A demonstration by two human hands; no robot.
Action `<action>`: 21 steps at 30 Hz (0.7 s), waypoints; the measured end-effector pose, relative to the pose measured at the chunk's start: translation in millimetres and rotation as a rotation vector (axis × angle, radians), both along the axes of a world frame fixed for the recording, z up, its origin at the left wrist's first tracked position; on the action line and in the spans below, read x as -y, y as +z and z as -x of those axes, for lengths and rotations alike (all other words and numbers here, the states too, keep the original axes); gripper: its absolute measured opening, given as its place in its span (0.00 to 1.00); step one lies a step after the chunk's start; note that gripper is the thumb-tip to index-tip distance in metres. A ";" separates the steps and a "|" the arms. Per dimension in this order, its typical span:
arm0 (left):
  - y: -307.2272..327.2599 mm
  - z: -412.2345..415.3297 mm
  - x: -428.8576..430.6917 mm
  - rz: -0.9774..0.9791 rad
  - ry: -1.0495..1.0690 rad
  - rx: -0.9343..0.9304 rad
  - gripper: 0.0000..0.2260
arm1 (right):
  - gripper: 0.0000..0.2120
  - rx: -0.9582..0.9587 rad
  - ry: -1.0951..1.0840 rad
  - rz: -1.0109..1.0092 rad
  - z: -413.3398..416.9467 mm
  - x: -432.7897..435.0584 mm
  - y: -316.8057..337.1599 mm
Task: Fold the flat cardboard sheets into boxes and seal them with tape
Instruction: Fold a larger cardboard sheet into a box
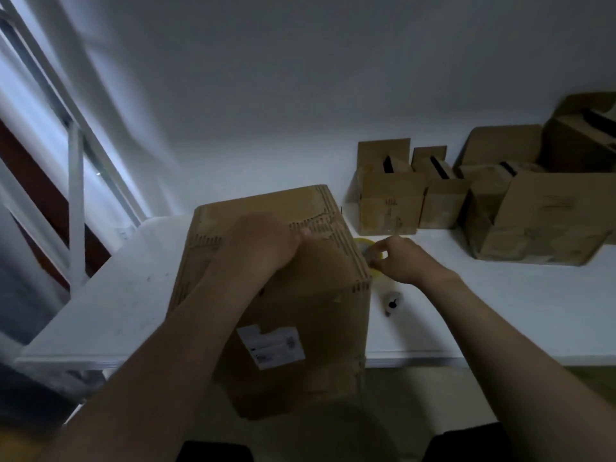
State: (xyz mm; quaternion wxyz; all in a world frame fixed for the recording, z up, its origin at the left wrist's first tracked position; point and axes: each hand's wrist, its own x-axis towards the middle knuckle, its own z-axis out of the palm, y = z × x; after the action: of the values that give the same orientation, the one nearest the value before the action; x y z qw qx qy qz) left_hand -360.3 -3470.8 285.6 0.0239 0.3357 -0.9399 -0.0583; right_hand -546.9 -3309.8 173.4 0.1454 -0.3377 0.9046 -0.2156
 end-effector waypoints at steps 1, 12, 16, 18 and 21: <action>-1.6 1.8 -0.9 0.033 -0.004 0.000 0.30 | 0.17 0.005 0.016 -0.046 2.1 5.0 -8.7; -11.3 -0.8 -4.3 0.127 0.054 -0.018 0.26 | 0.13 -0.103 -0.035 -0.115 19.1 28.7 -60.5; -10.1 -2.8 -0.8 0.069 0.087 -0.064 0.30 | 0.11 -0.024 -0.195 0.121 17.2 15.3 -34.8; -8.3 -5.7 -2.5 0.074 0.079 -0.088 0.29 | 0.13 0.008 -0.255 0.233 8.7 3.5 -12.2; -7.2 -9.6 -3.2 0.012 0.089 -0.103 0.29 | 0.10 0.019 -0.309 0.486 -16.3 -14.9 33.5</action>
State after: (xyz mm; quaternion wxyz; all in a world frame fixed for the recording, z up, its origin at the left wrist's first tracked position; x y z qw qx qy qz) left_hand -350.7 -3467.6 278.4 0.0769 0.3736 -0.9218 -0.0689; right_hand -530.6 -3294.9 207.0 0.0342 -0.2186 0.8658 -0.4488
